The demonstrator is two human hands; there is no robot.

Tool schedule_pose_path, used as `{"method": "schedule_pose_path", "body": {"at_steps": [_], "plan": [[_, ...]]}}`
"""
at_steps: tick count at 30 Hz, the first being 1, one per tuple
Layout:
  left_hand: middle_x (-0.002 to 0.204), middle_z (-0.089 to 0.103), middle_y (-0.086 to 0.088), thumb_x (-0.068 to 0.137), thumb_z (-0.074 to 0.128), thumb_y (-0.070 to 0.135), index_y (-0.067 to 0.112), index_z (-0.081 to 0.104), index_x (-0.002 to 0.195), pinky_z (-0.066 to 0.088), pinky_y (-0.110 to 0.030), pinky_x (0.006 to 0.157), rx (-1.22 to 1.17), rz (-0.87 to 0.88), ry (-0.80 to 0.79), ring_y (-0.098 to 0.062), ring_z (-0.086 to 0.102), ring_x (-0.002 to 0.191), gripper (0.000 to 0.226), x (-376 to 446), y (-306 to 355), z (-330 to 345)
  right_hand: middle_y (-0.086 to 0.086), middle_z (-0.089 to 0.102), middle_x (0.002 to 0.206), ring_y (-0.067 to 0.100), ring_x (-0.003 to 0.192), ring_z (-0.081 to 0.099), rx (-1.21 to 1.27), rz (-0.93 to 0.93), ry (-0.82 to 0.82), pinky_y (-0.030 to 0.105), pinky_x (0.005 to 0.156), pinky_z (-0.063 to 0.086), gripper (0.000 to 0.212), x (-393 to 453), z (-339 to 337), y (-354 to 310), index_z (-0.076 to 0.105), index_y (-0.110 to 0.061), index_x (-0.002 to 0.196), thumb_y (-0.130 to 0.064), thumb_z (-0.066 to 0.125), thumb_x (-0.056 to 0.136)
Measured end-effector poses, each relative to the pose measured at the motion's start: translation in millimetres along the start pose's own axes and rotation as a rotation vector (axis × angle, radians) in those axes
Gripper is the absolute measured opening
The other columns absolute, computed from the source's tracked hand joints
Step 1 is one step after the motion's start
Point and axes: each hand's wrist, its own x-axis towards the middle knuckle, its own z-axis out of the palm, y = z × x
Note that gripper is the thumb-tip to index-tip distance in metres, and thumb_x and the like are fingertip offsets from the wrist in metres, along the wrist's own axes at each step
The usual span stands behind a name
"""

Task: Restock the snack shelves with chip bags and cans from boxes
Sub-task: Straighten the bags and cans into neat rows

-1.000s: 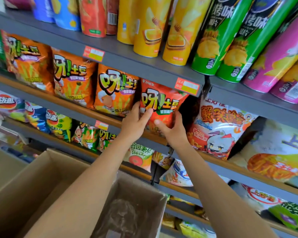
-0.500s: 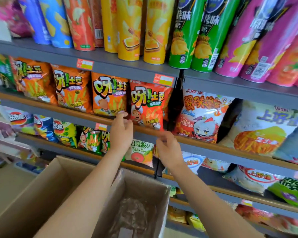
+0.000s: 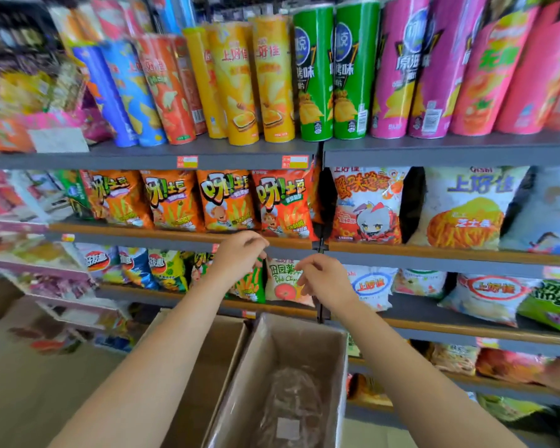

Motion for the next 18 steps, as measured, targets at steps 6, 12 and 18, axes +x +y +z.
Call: {"method": "schedule_pose_path", "body": {"at_steps": [6, 12, 18], "plan": [[0.124, 0.06, 0.014, 0.088, 0.071, 0.046, 0.028, 0.06, 0.129, 0.041, -0.016, 0.079, -0.244, 0.014, -0.045, -0.003, 0.056, 0.112, 0.046, 38, -33, -11, -0.009, 0.059, 0.097, 0.006, 0.082, 0.058, 0.0, -0.042, 0.18, 0.022, 0.062, 0.044, 0.028, 43, 17, -11, 0.047, -0.02, 0.121, -0.032, 0.059, 0.098], [0.147, 0.046, 0.015, 0.072, 0.066, 0.074, 0.033, 0.04, 0.149, 0.036, -0.037, 0.112, -0.322, 0.034, -0.158, -0.007, 0.044, 0.133, 0.091, 118, -52, -14, -0.001, 0.051, 0.121, 0.021, 0.113, 0.055, -0.018, 0.021, 0.431, 0.031, 0.088, 0.044, 0.063, 104, 45, -28, 0.038, -0.013, 0.141, -0.048, 0.062, 0.094], [0.137, 0.05, 0.013, 0.094, 0.058, 0.055, 0.028, 0.034, 0.152, 0.036, -0.031, 0.1, -0.403, 0.074, -0.197, -0.015, 0.046, 0.132, 0.068, 160, -42, 8, -0.004, 0.049, 0.138, 0.016, 0.129, 0.047, 0.014, 0.024, 0.457, 0.03, 0.099, 0.038, 0.077, 147, 53, -32, 0.032, -0.016, 0.148, -0.056, 0.062, 0.09]]}}
